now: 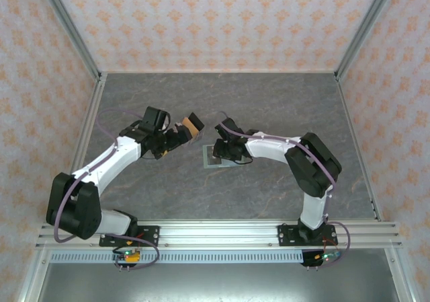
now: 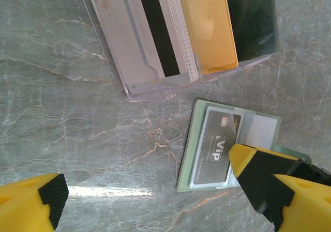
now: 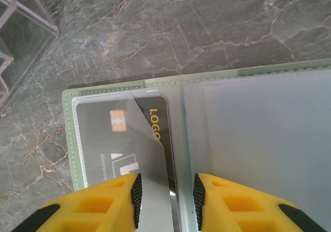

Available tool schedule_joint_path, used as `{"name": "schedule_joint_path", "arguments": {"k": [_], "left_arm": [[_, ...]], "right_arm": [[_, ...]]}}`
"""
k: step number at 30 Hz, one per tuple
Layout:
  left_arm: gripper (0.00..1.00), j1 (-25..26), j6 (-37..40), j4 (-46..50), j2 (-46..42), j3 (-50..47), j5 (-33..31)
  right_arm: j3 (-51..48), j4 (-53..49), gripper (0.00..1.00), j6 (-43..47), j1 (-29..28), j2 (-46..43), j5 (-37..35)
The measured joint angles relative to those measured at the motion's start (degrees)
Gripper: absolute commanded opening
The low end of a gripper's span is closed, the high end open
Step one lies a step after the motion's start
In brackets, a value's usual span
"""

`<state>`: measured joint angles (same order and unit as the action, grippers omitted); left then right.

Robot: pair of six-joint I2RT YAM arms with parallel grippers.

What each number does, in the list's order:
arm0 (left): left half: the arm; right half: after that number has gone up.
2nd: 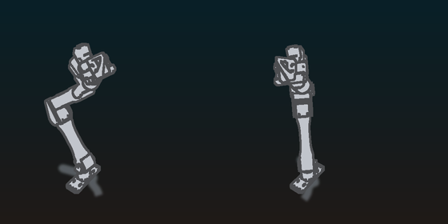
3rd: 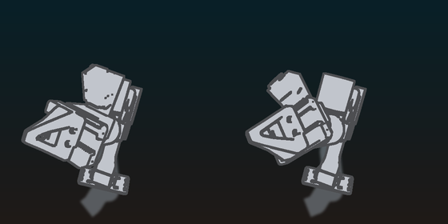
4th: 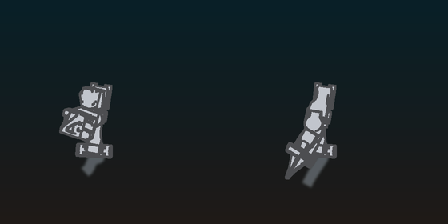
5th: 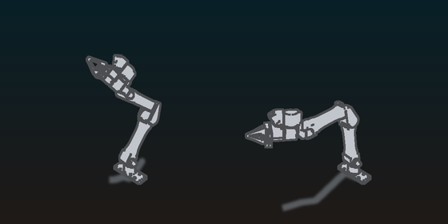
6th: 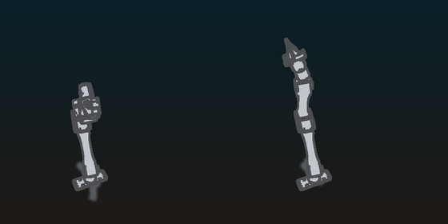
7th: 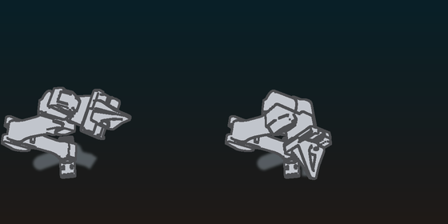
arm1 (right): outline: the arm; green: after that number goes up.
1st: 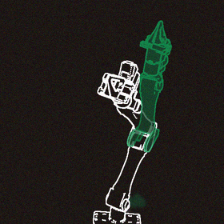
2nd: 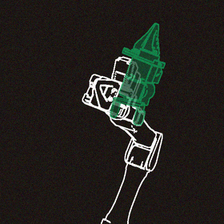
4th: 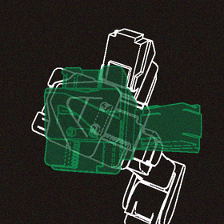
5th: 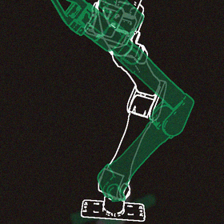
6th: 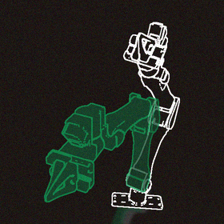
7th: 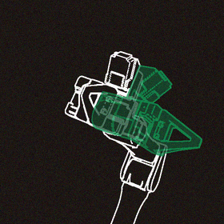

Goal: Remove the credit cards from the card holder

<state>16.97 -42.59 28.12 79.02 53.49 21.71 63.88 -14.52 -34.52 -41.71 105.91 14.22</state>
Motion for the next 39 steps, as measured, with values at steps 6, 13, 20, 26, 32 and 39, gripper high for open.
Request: {"name": "schedule_joint_path", "arguments": {"k": [6, 13, 20, 26, 32, 39], "left_arm": [[1.00, 3.82, -0.48, 0.00, 4.04, 3.28, -1.09], [0.99, 8.00, -1.09, -0.04, 7.45, 4.37, -1.18], [0.92, 11.98, -3.89, -0.94, 11.15, 4.63, -1.27], [0.73, 14.73, -7.04, -4.46, 12.72, 4.55, -1.38], [0.48, 16.98, -8.94, -6.75, 17.31, 4.76, -1.38], [0.31, 18.05, -9.99, -8.35, 20.90, 6.54, -1.14]], "right_arm": [[-1.81, 2.29, 0.35, -1.55, 0.44, -0.20, 0.31], [-9.75, 7.43, 0.35, -6.43, 1.05, -5.62, 1.07], [-11.82, 6.45, 0.31, -8.24, 2.16, -9.29, 2.62], [-11.80, 6.62, 0.23, -7.69, 4.33, -11.45, 4.55], [-11.80, 7.82, 0.22, -7.43, 5.18, -10.21, 7.58], [-11.80, 8.46, 0.23, -7.45, 5.55, -8.83, 9.11]]}}
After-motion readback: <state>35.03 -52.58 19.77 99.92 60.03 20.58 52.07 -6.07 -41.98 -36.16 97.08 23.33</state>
